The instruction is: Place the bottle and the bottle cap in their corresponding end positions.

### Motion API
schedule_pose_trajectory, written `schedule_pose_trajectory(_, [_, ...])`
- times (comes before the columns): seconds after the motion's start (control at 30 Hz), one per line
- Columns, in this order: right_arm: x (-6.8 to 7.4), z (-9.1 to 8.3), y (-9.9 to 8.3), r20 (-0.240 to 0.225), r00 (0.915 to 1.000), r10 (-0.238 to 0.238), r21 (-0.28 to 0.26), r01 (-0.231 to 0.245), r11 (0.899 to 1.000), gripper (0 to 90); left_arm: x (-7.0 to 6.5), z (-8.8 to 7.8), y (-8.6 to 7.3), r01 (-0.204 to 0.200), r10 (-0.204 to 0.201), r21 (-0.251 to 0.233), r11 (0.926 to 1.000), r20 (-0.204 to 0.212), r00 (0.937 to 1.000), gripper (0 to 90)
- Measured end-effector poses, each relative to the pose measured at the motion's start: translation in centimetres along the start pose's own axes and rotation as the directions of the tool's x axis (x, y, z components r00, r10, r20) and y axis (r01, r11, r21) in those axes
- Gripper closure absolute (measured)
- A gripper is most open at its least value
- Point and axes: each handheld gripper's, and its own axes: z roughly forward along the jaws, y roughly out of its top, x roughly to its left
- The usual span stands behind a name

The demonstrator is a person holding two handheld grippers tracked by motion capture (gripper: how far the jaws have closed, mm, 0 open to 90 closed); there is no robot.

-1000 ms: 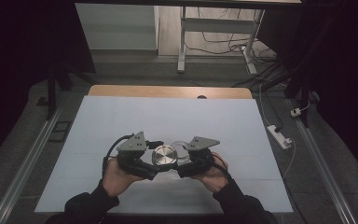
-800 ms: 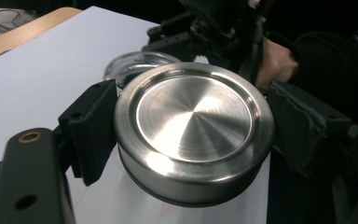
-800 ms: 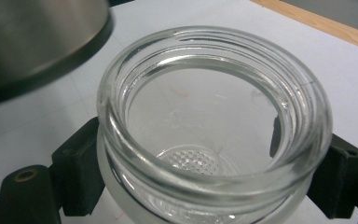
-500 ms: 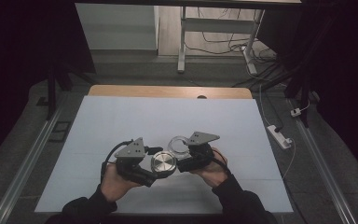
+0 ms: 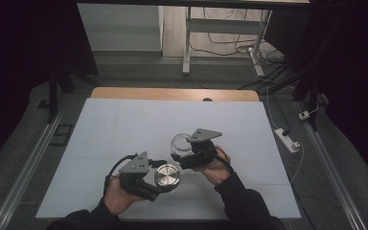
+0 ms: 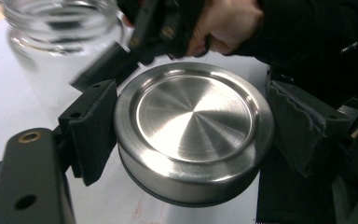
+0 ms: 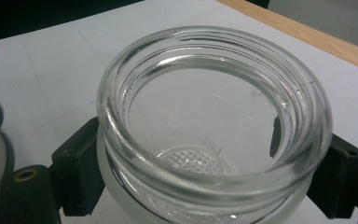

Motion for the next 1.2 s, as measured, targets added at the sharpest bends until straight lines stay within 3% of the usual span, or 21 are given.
schedule_pose_trajectory(0.27, [-0.5, 0.9, 0.6, 0.011, 0.9999, 0.001, -0.006, -0.001, 1.000, 14.4, -0.3, 1.0, -0.8, 0.005, -0.005, 0.005, 1.0000, -0.001, 1.0000, 21.0])
schedule_pose_trajectory(0.43, [-0.9, 1.4, 1.0, 0.025, 0.9997, 0.001, -0.014, -0.001, 1.000, 14.4, -0.1, 1.9, -1.4, 0.002, -0.003, 0.018, 0.9998, 0.032, 0.9995, 21.0])
schedule_pose_trajectory(0.73, [-1.7, 2.7, 1.4, 0.041, 0.9991, 0.005, -0.005, -0.005, 1.000, 14.4, 0.9, 3.4, -2.4, -0.001, 0.002, 0.049, 0.9988, -0.015, 0.9999, 21.0])
schedule_pose_trajectory(1.2, [-2.8, 5.2, 1.1, 0.065, 0.9978, 0.006, 0.021, -0.008, 1.000, 14.4, 2.5, 5.9, -3.7, 0.017, -0.013, 0.097, 0.9951, -0.045, 0.9989, 20.9])
